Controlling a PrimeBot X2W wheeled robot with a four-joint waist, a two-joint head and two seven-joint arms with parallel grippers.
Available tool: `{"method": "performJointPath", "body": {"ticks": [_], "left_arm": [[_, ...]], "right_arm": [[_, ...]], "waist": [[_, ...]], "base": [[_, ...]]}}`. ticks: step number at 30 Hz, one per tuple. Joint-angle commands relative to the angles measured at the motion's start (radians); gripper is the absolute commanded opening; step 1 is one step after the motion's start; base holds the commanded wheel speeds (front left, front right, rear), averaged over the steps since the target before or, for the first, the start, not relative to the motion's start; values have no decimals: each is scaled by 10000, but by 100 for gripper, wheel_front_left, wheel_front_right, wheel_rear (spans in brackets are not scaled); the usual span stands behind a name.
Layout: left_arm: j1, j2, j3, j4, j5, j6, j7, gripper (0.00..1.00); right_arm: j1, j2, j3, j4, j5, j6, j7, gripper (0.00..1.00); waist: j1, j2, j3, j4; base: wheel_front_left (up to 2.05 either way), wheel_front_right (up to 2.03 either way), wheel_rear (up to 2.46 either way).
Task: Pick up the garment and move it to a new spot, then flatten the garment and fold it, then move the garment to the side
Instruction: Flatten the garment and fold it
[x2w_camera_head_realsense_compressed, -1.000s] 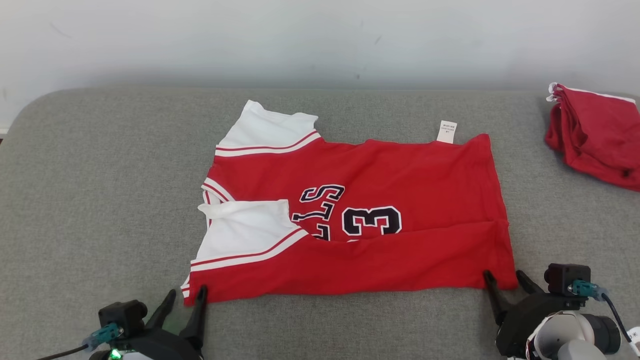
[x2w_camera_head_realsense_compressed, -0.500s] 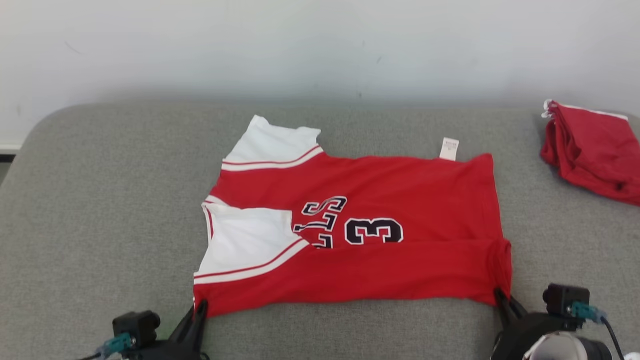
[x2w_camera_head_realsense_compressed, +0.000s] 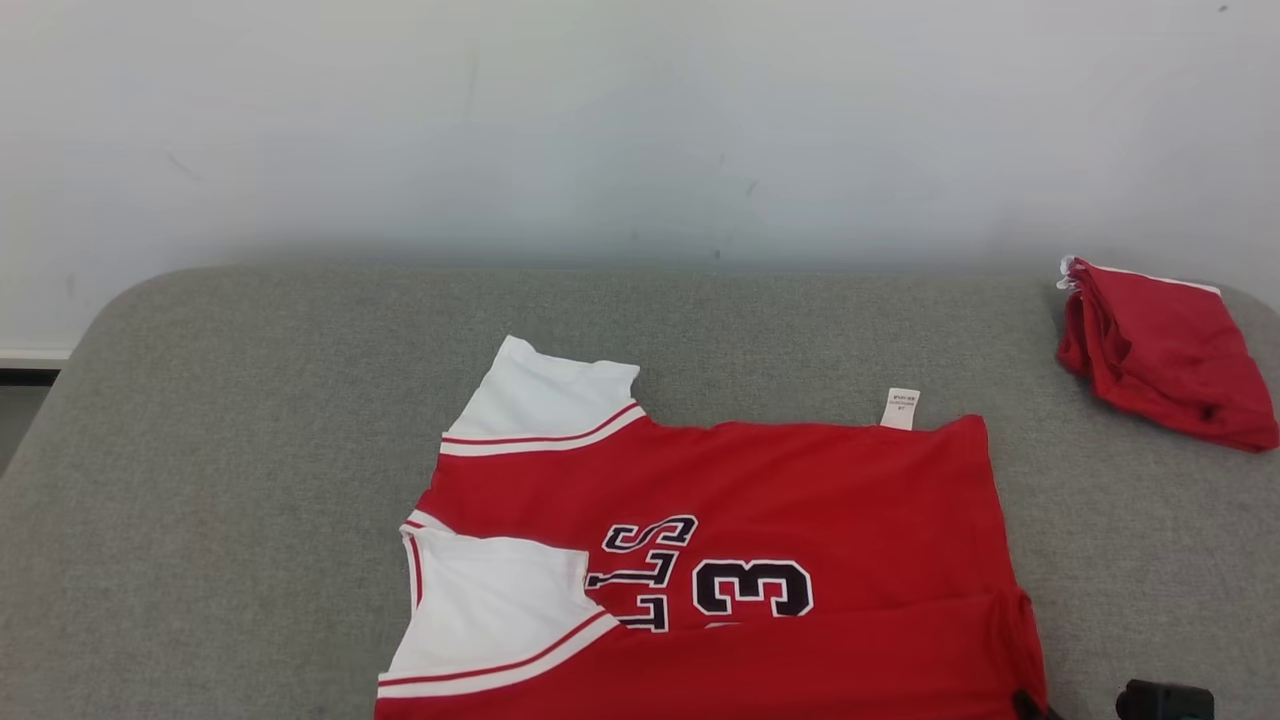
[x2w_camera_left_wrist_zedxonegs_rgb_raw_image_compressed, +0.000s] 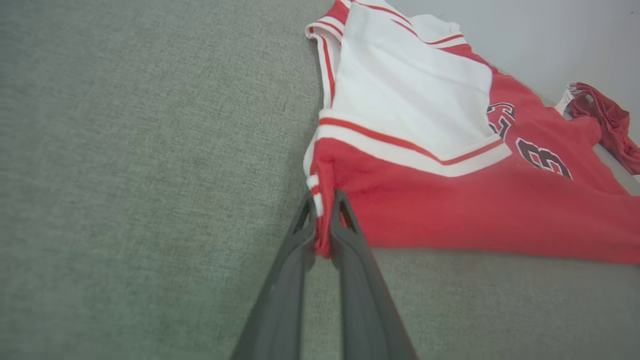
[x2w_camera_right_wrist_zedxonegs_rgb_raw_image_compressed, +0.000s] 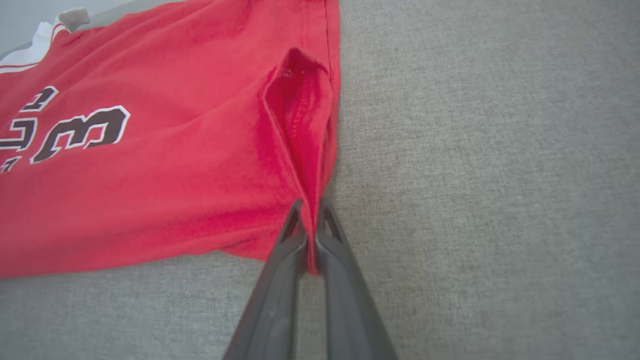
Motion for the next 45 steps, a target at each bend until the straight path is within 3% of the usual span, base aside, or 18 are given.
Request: {"method": "performJointPath", "body": {"ticks": [1,9,10,11,12,20,30,37,45], "left_arm": [[166,80,27,-77,-53,77,-28,0],[845,176,-159,-873,217,509,17,0],[834,185,-193,-869,359,588,7,27],[826,160,-176,-866,483,663,-6,87],[829,120,-128,-856,562,704,-18,100],[988,-180,1461,-1863,1992,865,-31,100],[1370,-1433,4066,-3664,4898,469,-25,100],[1411,-1955,4642,-3934,6596,99,-26,100],[1506,-2370,5058,-3734,7325,-252,-27,100]], "right_arm": [[174,-29,-70,-102,73,-28,66,0],[1280,280,-373,-1543,-109,-28,864,0],[1335,318,-399,-1614,-177,-28,922,8],[1387,330,-399,-1697,-243,-28,989,56],[1410,359,-376,-1784,-303,-28,1008,98],[1093,524,-615,-2402,-682,-28,424,100],[431,835,-401,-2576,-1176,-28,-1832,100],[134,1006,-101,-2066,-1613,-28,-3380,100],[57,1305,41,-2163,-2266,-28,-3678,100]], "waist": [[1,0,-1,10],[1,0,10,90],[1,0,-2,109],[1,0,-15,125],[1,0,-26,134],[1,0,-77,123],[1,0,-23,139],[1,0,79,45],[1,0,407,-158]], "base": [[0,0,0],[0,0,0],[0,0,0],[0,0,0],[0,0,0],[0,0,0],[0,0,0],[0,0,0],[0,0,0]]}}
